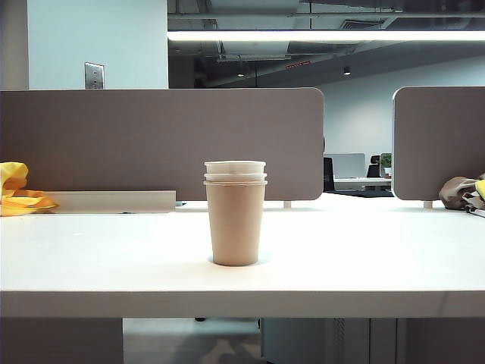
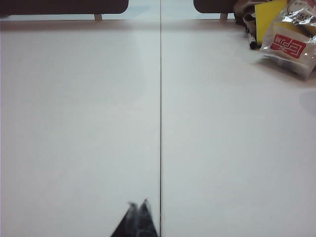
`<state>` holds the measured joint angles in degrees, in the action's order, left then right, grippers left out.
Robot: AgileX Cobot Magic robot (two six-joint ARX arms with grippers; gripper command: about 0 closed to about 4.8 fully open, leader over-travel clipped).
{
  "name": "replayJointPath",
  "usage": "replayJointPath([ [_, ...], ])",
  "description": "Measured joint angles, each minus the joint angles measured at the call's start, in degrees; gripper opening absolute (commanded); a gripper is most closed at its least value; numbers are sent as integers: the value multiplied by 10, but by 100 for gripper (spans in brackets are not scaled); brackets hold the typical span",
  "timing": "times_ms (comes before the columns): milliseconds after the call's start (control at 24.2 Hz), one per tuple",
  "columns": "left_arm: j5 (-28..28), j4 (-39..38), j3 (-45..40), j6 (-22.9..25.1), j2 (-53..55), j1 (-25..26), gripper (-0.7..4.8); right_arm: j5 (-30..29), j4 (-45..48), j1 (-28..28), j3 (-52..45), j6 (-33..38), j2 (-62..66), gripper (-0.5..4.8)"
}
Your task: Pick up all the paper cups on the table one by one and stack them together.
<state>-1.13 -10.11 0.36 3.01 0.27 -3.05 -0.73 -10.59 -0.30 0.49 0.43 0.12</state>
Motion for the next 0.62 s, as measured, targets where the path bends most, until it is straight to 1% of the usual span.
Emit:
replayJointPath([
  [372,0,0,0,0,0,0,-6,4,0,0,0,-5,0,-1],
  [619,0,0,0,0,0,0,-6,4,0,0,0,6,0,-1],
])
